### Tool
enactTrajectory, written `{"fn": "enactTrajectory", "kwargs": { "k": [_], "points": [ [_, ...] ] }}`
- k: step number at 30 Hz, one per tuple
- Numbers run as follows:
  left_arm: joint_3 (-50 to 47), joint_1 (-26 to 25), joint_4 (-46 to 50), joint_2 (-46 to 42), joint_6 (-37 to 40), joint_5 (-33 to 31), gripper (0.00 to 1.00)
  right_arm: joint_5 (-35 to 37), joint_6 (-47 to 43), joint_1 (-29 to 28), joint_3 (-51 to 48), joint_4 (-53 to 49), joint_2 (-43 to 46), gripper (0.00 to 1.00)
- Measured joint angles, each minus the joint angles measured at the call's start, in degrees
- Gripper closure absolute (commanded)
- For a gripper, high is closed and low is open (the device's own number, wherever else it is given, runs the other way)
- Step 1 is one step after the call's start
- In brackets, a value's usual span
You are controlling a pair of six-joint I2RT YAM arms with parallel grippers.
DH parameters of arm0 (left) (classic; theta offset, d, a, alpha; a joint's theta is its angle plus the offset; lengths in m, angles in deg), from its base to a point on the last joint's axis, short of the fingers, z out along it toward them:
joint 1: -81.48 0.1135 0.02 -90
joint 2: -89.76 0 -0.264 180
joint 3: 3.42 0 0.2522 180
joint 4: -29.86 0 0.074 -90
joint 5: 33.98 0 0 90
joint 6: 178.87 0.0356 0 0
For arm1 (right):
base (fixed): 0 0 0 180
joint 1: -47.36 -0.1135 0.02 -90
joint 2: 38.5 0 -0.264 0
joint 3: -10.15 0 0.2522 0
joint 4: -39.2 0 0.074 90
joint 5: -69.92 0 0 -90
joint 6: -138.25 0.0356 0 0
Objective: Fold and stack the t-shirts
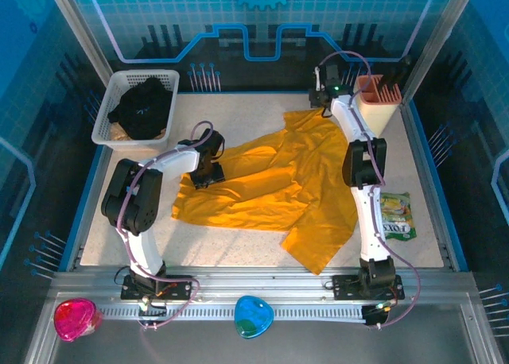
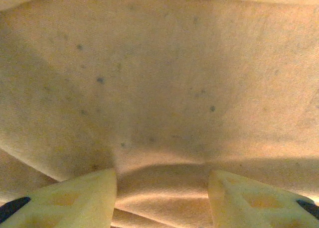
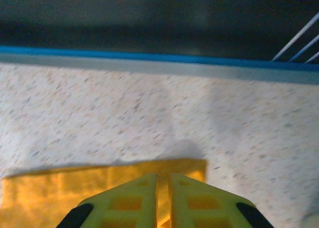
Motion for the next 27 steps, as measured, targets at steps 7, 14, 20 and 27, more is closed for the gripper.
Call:
{"fn": "enactTrajectory", "kwargs": {
  "k": [7,14,20,27],
  "points": [
    [0.02,0.00,0.35,0.00,0.02,0.02,0.49,-7.91,5.66,-4.17,0.79,-6.54,-1.62,0.98],
    [0.02,0.00,0.31,0.00,0.04,0.07,0.49,-13.64,14.43,-3.98,5.16,-7.43,-7.54,1.00],
    [-0.15,-0.57,-0.07,0.00,0.04,0.09,0.49,-16.35,22.01,-3.96,8.15,-5.99,-10.01,1.00],
    [-1.70,-1.14,-0.72,0.00,0.04,0.09,0.49,-21.90,29.79,-4.96,8.96,-0.55,-11.96,1.00]
  ]
}}
